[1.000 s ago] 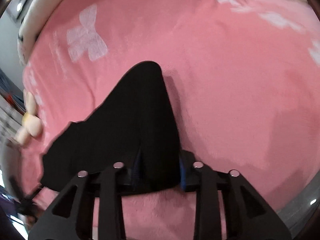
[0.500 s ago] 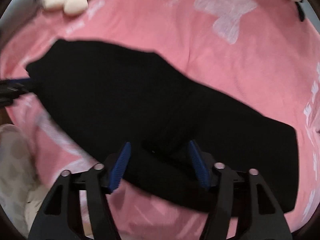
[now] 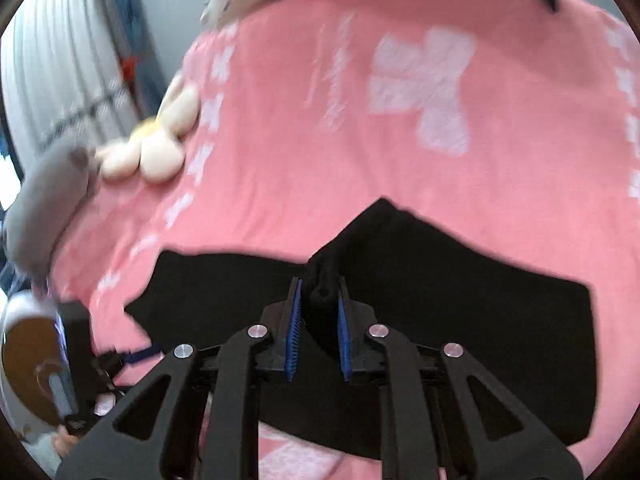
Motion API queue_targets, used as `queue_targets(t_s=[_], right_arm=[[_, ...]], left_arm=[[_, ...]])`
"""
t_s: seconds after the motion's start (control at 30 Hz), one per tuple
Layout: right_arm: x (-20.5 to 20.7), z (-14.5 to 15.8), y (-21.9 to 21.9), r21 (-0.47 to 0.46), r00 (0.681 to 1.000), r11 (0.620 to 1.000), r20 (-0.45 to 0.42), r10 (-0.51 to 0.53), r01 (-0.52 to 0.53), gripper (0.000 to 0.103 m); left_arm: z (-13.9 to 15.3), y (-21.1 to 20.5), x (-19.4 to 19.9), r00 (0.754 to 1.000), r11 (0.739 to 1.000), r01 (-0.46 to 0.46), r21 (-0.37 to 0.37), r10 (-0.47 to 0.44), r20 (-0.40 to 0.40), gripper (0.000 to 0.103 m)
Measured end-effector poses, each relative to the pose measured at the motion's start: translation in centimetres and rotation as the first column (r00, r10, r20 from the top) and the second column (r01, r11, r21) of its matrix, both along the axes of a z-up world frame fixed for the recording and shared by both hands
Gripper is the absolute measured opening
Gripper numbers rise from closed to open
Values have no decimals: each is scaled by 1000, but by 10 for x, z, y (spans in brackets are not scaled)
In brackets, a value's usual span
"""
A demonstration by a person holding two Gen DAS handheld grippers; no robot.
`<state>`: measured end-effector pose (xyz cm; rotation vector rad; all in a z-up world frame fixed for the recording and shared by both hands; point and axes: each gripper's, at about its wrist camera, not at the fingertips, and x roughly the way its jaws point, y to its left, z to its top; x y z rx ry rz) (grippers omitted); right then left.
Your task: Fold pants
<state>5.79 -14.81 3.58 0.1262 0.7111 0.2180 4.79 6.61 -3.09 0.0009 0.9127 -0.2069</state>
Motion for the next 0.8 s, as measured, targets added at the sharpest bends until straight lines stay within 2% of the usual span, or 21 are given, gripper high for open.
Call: queue_targets(t_s=[0.03, 0.07, 0.13, 0.23, 0.27, 0.3, 0.4, 0.57, 0.63, 0.67, 0.7, 0.73, 0.8], right_arm=[[8, -17, 6, -9, 998, 1000, -56, 22, -22, 20], [23, -53, 19, -44, 983, 998, -177, 44, -53, 20], [29, -86, 28, -82, 965, 995, -260, 33, -57, 20], [16, -73, 20, -29, 981, 1000, -196, 6, -12, 34], [11, -66, 16, -25, 985, 1000, -171, -11, 6, 45], [4, -56, 12, -42, 990, 999, -138, -36, 31, 48], [-10, -47, 10, -69, 991, 997, -130, -29, 20, 48], [-3, -64, 33, -121, 985, 992, -172, 6, -28, 48], [8, -80, 44, -141, 978, 989, -207, 16, -46, 45], [15, -89, 49, -170, 975, 984, -222, 10, -49, 30], [21, -95, 53, -222, 975, 974, -220, -11, -40, 26], [23, -93, 54, -225, 979, 974, -205, -15, -32, 18], [20, -74, 55, -205, 987, 979, -156, -33, 0, 16]], left_arm=[[0, 0, 0, 1000, 1000, 2, -1, -2, -1, 78], [0, 1, 0, 1000, 1000, 3, -5, -3, -2, 78], [0, 3, 0, 1000, 1000, -3, -16, 3, -9, 78], [-2, 7, 0, 1000, 999, -5, -37, 4, -28, 78], [-2, 9, 1, 1000, 999, -3, -48, 1, -27, 78], [-1, 9, 1, 1000, 998, -2, -55, 1, -26, 78], [-2, 13, 3, 999, 996, -10, -85, 7, -33, 78], [-2, 16, 3, 999, 993, -22, -112, 18, -34, 78], [-2, 18, 2, 999, 992, -25, -120, 20, -38, 78], [-3, 19, 3, 999, 992, -26, -127, 21, -45, 78], [-4, 20, 4, 999, 990, -28, -135, 22, -50, 78], [-5, 23, 5, 998, 988, -34, -150, 25, -60, 78], [-6, 27, 7, 997, 983, -43, -177, 31, -74, 78]])
